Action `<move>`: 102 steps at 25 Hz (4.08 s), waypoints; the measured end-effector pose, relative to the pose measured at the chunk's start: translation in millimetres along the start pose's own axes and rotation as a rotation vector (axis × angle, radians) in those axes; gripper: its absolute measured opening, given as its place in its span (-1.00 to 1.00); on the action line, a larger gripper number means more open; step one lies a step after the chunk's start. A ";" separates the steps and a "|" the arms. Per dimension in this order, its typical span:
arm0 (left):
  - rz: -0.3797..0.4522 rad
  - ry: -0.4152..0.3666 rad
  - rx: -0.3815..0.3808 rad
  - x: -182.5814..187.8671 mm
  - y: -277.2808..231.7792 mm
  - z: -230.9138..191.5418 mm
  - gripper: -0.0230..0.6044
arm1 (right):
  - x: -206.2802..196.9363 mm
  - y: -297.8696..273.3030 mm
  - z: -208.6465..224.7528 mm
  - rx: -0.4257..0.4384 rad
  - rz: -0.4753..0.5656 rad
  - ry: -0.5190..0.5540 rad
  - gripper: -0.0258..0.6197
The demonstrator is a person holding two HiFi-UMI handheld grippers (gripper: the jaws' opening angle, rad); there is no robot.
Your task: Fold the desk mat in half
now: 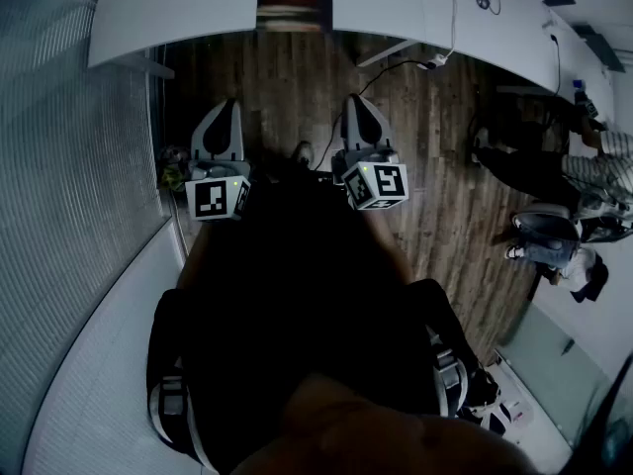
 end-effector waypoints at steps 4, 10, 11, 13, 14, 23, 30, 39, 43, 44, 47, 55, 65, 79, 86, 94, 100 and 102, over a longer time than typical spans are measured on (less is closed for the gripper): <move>0.004 0.005 -0.005 1.0 -0.5 2.0 -0.93 | 0.0 0.8 -4.1 0.008 0.006 0.007 -0.95; -0.013 0.008 -0.016 -0.8 -0.9 7.1 -0.92 | 2.4 1.3 -3.1 0.012 0.006 0.005 -0.95; -0.009 0.009 -0.015 -0.4 -1.7 7.7 -0.92 | 2.2 1.6 -2.3 0.014 0.006 0.001 -0.95; -0.012 0.013 -0.016 -1.7 -2.8 8.8 -0.93 | 1.3 3.0 0.0 0.017 0.007 -0.005 -0.95; -0.015 0.014 -0.016 -2.6 -3.2 9.4 -0.93 | 1.6 3.8 1.3 0.017 0.011 -0.006 -0.95; -0.032 -0.006 -0.018 -6.4 -9.6 26.3 -0.93 | 4.3 9.8 20.1 0.021 0.011 -0.007 -0.95; -0.040 -0.045 0.019 -14.5 -25.5 48.9 -0.93 | 1.6 9.6 52.2 0.070 0.001 -0.007 -0.95; -0.039 -0.055 0.072 -19.8 -50.1 71.6 -0.92 | -5.7 -4.8 84.4 0.128 -0.039 0.011 -0.95; -0.050 -0.073 0.060 -24.1 -64.0 70.5 -0.93 | -9.3 -19.9 90.3 0.137 -0.055 0.014 -0.95; -0.059 -0.076 0.059 -26.7 -68.7 68.3 -0.93 | -10.6 -25.9 92.1 0.135 -0.057 0.025 -0.95; -0.104 -0.093 0.031 -40.6 -83.0 60.0 -0.93 | -14.9 -44.4 96.6 0.127 -0.056 0.061 -0.95; -0.113 -0.123 -0.041 -56.2 -137.9 20.0 -0.93 | -30.5 -97.1 96.2 0.108 -0.084 0.117 -0.95; -0.282 -0.237 -0.152 -103.4 -208.4 -32.4 -0.92 | -64.5 -178.3 103.2 0.086 -0.184 0.275 -0.95; -0.467 -0.500 -0.401 -216.2 -266.7 -61.4 -0.42 | -162.2 -247.6 133.9 0.117 -0.425 0.559 -0.72; -0.559 -0.595 -0.455 -297.6 -291.6 -70.6 -0.40 | -237.6 -270.6 165.5 0.172 -0.559 0.794 -0.64; -0.638 -0.691 -0.482 -322.6 -303.6 -87.7 -0.40 | -270.5 -288.7 171.0 0.235 -0.658 1.042 -0.58; -0.676 -0.707 -0.473 -327.0 -310.4 -98.8 -0.40 | -288.8 -289.6 175.1 0.272 -0.703 1.195 -0.56; -0.691 -0.700 -0.484 -326.0 -311.9 -100.6 -0.40 | -291.6 -292.0 176.2 0.274 -0.702 1.219 -0.56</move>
Point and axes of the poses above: the fingertips, and each gripper's own axes: y backward along the fingers, z to its right, x out of its top, the point moved 4 cm from there along y, backward along the fingers, and after that the axes turned 1 degree about -x, right-handed, at the moved point
